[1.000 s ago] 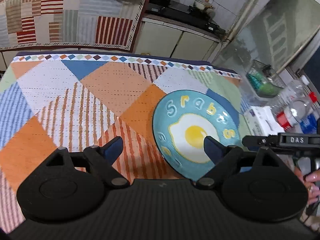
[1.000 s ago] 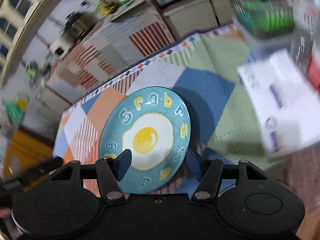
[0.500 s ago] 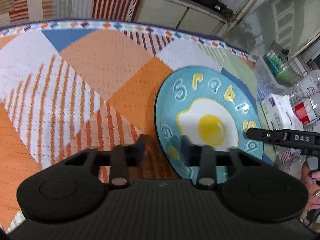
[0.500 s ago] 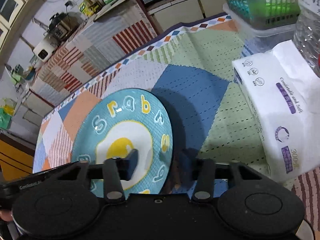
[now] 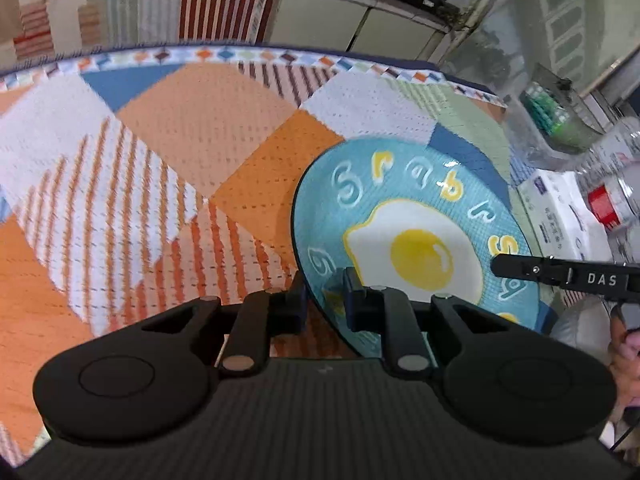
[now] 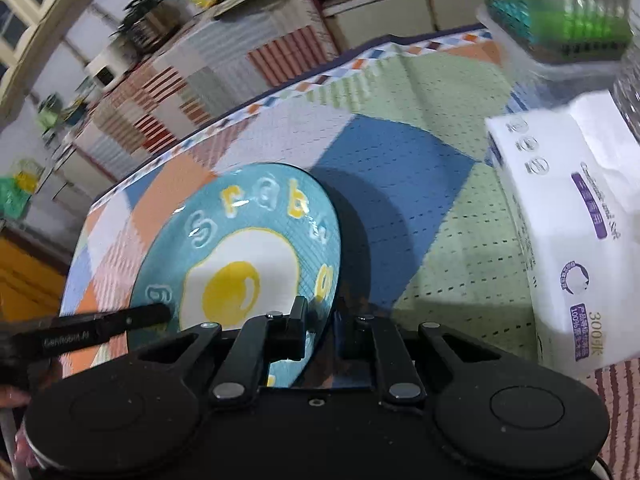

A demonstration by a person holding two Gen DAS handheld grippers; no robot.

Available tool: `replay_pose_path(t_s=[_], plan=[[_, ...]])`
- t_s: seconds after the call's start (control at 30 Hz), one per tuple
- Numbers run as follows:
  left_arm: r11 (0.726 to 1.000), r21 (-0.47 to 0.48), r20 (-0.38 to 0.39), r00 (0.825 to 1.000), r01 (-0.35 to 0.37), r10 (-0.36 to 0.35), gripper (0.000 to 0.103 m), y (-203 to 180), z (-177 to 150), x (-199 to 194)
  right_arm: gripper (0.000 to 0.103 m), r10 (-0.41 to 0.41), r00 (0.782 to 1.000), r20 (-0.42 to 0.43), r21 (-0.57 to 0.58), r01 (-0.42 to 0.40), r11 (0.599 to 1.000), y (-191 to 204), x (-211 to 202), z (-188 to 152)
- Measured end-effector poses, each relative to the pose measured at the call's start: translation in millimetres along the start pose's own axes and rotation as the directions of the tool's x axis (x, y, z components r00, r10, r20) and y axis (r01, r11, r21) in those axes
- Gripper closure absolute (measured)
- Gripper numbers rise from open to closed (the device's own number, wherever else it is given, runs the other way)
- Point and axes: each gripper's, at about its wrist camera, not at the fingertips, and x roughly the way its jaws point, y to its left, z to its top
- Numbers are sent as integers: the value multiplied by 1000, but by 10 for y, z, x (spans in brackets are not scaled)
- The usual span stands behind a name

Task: Organize plates and bowls
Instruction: 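Close both grippers on the egg plate rim and lift it, then lower the egg plate onto the white plate stack, open both grippers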

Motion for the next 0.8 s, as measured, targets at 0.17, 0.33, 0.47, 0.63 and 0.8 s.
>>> replay_pose_path(t_s=[0.17, 0.33, 0.47, 0.63, 0.8], plan=[[999, 43, 28, 1000, -4, 2, 87, -101, -67, -365, 86, 24, 1000, 12, -49, -23, 999, 151, -274, -72], [998, 56, 59, 998, -7, 3, 87, -221, -145, -816, 85, 48, 997, 54, -77, -44, 996, 325, -641, -158], [996, 89, 86, 996, -6, -1, 87, -320, -244, -1238, 84, 74, 995, 63, -105, -67, 992, 508, -989, -269], [994, 107, 110, 994, -7, -5, 87, -397, -404, -1715, 83, 92, 992, 92, -155, -77, 985, 757, -1374, -484], [993, 114, 137, 991, -15, -1, 86, -445, -643, -2074, 83, 107, 987, 120, -193, -82, 978, 950, -1654, -764]])
